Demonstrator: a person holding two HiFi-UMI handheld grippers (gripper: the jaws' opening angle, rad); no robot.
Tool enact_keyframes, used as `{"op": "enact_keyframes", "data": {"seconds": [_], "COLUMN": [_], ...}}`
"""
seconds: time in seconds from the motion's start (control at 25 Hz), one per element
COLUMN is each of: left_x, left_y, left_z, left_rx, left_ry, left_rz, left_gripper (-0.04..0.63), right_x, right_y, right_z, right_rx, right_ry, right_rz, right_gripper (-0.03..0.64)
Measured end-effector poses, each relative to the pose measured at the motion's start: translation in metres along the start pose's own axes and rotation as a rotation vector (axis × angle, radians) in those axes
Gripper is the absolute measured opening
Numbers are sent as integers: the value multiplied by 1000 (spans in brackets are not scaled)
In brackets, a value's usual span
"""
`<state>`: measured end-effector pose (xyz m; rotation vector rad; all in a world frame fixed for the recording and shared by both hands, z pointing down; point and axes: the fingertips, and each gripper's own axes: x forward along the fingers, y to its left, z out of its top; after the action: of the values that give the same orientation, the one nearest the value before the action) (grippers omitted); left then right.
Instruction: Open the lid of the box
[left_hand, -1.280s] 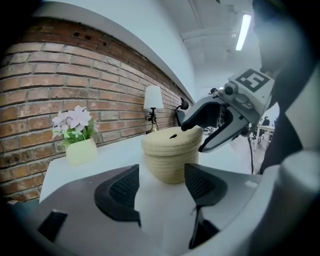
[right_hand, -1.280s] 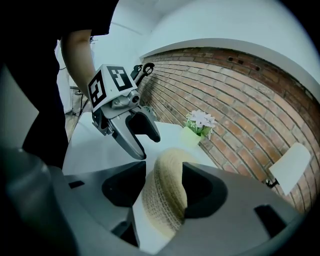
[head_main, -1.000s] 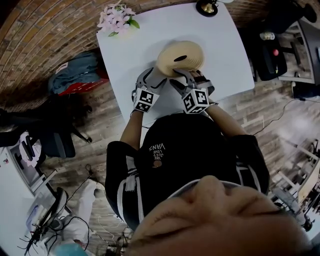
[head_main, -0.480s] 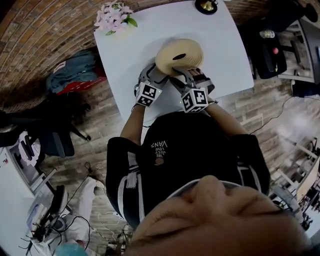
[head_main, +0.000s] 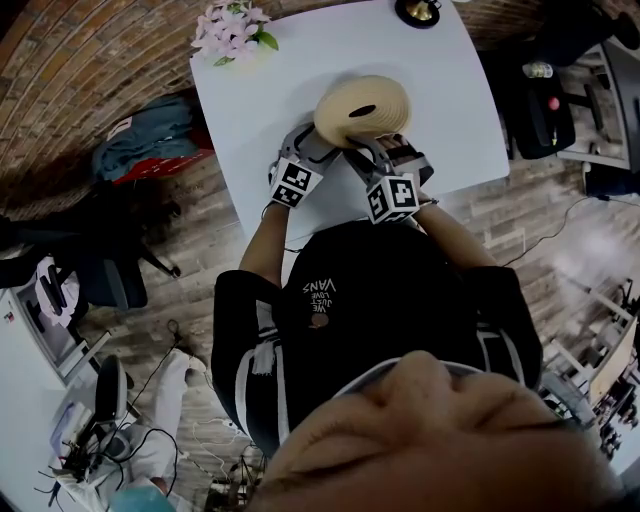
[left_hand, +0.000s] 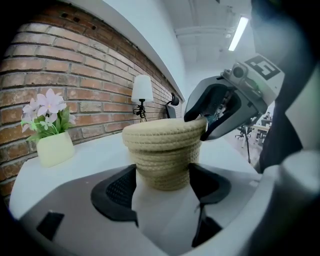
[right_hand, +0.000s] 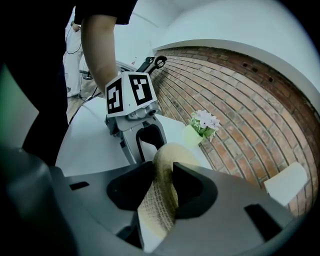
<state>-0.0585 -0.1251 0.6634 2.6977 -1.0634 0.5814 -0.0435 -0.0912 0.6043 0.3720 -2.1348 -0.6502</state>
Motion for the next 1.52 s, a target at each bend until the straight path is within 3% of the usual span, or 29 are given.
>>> {"op": "enact_keyframes", "data": {"seconds": [0.4, 0.56, 1.52], "left_x": [0, -1, 0], "left_y": [2, 3, 1], "left_z": [-2, -2, -1], "left_rx": [-13, -15, -33], "left_ry": [-1, 1, 15], "left_rz": [-17, -18, -11], "left_gripper": [334, 334, 334], "right_x": [1, -5, -34], "right_y": [-4, -16, -57], "right_z": [0, 5, 14], "right_rx": [48, 115, 291], "right_ry": [-39, -71, -174], "right_rz": [21, 10, -76], "right_gripper": [114, 110, 98]}}
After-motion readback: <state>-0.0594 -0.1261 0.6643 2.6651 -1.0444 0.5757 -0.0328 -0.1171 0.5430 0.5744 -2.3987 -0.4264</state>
